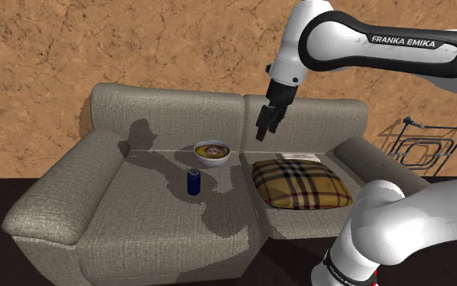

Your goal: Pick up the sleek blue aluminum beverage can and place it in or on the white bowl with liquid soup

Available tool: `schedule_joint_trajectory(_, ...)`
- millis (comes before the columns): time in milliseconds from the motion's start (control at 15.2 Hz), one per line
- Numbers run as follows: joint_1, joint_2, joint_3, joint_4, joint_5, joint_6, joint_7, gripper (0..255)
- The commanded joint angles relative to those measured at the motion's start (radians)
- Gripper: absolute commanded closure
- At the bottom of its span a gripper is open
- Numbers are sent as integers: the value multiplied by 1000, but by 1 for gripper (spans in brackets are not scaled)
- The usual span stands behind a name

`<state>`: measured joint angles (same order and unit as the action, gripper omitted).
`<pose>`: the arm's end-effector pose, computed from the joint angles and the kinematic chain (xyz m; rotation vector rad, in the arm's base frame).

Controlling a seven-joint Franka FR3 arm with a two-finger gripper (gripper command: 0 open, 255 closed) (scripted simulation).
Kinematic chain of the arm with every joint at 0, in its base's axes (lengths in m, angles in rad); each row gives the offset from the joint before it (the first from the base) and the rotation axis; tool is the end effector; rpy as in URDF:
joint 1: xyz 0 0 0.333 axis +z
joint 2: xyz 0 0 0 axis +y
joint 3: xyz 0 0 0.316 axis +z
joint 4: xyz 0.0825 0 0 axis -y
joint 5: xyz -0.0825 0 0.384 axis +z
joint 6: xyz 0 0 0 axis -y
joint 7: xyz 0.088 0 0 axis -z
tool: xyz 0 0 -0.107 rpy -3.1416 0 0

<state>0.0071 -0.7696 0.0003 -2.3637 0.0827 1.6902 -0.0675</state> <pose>0.3230 0.0103 0.5931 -3.0567 -0.1054 -0.1508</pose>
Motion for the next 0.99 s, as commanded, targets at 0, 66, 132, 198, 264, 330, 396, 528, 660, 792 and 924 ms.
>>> schedule_joint_trajectory(0,0,0,0,0,0,0,0,0)
schedule_joint_trajectory(66,0,30,4,-4,0,30,1,0)
schedule_joint_trajectory(132,1,60,8,-6,0,60,2,0)
schedule_joint_trajectory(198,1,92,12,-7,0,89,4,0)
schedule_joint_trajectory(264,2,124,15,-7,-1,118,5,0)
schedule_joint_trajectory(330,2,157,19,-5,-1,147,7,0)
schedule_joint_trajectory(396,2,191,23,-2,-2,174,8,0)
schedule_joint_trajectory(528,2,261,30,8,-4,228,12,0)
schedule_joint_trajectory(660,1,334,37,24,-8,279,16,0)
schedule_joint_trajectory(792,1,408,43,45,-12,326,22,0)
schedule_joint_trajectory(924,0,484,49,71,-19,369,28,0)
